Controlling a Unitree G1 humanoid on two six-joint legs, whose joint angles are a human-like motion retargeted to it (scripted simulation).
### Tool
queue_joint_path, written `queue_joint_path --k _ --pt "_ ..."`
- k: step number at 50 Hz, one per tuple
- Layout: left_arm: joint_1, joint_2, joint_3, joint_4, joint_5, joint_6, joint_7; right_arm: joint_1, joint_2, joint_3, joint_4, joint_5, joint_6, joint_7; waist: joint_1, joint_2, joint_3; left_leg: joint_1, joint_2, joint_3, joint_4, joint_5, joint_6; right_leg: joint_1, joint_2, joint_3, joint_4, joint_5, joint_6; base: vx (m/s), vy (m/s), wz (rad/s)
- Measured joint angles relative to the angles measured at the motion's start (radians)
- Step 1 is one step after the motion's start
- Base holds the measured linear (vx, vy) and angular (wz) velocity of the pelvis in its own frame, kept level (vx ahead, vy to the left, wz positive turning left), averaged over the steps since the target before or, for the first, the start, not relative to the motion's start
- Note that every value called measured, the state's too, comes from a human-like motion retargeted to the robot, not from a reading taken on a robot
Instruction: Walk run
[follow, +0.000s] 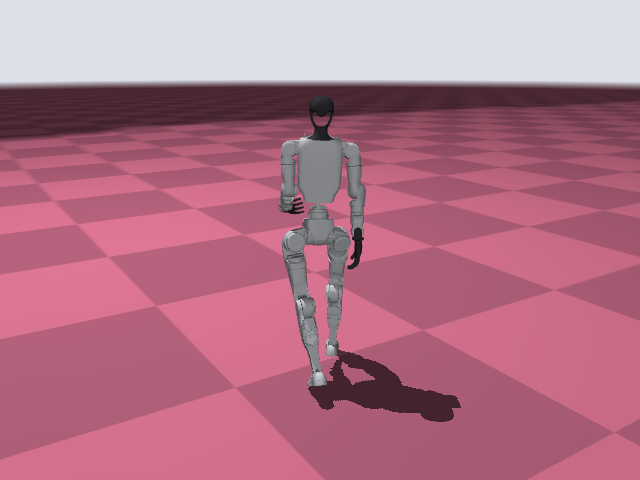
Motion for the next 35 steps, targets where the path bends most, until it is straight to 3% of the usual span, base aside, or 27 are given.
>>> queue_joint_path --k 2,4,7,11,15,21,25,28,30,32,35 --pt "0.021 -0.018 0.003 0.016 0.001 -0.002 0.000 -0.049 -0.008 -0.006 0.000 0.024 -0.015 -0.021 0.012 0.000 0.002 -0.030 0.005 0.003 0.121 0.194 -0.035 0.028 0.019 0.082 0.031 -0.033 -0.020 0.73 -0.50 -0.08" --pt "0.038 -0.034 0.009 0.025 -0.006 0.001 0.016 -0.117 -0.024 0.008 0.000 0.044 -0.027 0.000 0.013 -0.025 0.012 -0.094 0.006 0.050 0.291 0.360 -0.053 0.079 0.000 0.063 0.038 -0.065 -0.036 0.77 -0.51 -0.32" --pt "0.047 -0.033 0.025 0.023 -0.025 0.014 0.032 -0.236 -0.051 0.039 0.000 0.050 -0.031 0.047 0.006 -0.084 0.001 -0.210 0.022 0.168 0.513 0.490 -0.001 0.154 -0.012 0.047 0.023 -0.115 -0.060 0.65 -0.43 -0.24" --pt "0.037 -0.020 0.047 0.008 -0.009 0.026 0.004 -0.382 -0.071 0.062 -0.053 0.034 -0.046 0.069 0.027 -0.123 0.007 -0.351 0.054 0.234 0.616 0.304 0.044 0.244 0.012 0.048 -0.012 -0.157 -0.063 0.60 -0.38 -0.24" --pt "0.036 -0.022 0.055 -0.016 0.001 0.011 0.012 -0.473 -0.081 0.110 -0.179 0.019 -0.070 0.103 0.090 -0.147 0.022 -0.464 0.032 0.268 0.493 0.146 0.050 0.319 0.072 0.089 -0.044 -0.192 -0.081 0.70 -0.33 -0.76" --pt "0.027 -0.053 0.061 -0.011 -0.007 0.007 0.030 -0.548 -0.111 0.156 -0.312 0.019 -0.135 0.139 0.153 -0.086 0.061 -0.538 0.076 0.367 0.060 0.088 -0.002 0.433 0.213 0.112 -0.069 -0.268 -0.097 0.66 -0.25 -0.45" --pt "0.027 -0.074 0.067 0.002 0.007 0.008 0.029 -0.545 -0.112 0.144 -0.324 0.019 -0.163 0.120 0.184 -0.069 0.079 -0.573 -0.011 0.237 -0.190 0.001 -0.054 0.504 0.270 0.133 -0.074 -0.320 -0.108 0.76 -0.21 -0.31" --pt "0.039 -0.080 0.082 0.001 0.035 0.008 0.012 -0.509 -0.103 0.136 -0.268 0.005 -0.173 0.111 0.200 -0.084 0.078 -0.558 -0.033 0.227 -0.256 -0.015 -0.039 0.548 0.271 0.146 -0.055 -0.337 -0.095 0.86 -0.17 -0.30" --pt "0.042 -0.078 0.098 0.003 0.055 0.014 -0.009 -0.475 -0.100 0.131 -0.196 -0.024 -0.181 0.104 0.232 -0.097 0.072 -0.546 -0.030 0.221 -0.211 0.006 0.014 0.570 0.266 0.160 -0.029 -0.318 -0.071 1.01 -0.15 -0.77" --pt "0.049 -0.071 0.116 0.008 0.075 0.019 -0.032 -0.428 -0.103 0.133 -0.105 -0.064 -0.169 0.100 0.264 -0.104 0.058 -0.526 -0.013 0.270 -0.176 0.044 0.028 0.591 0.261 0.156 0.007 -0.255 -0.033 1.04 -0.12 -0.82" --pt "0.064 -0.060 0.131 0.021 0.086 0.020 -0.049 -0.328 -0.102 0.123 0.000 -0.147 -0.073 0.103 0.280 -0.121 0.019 -0.497 -0.021 0.259 -0.129 0.070 0.088 0.592 0.216 0.108 0.102 -0.026 0.034 1.13 -0.08 -0.29"
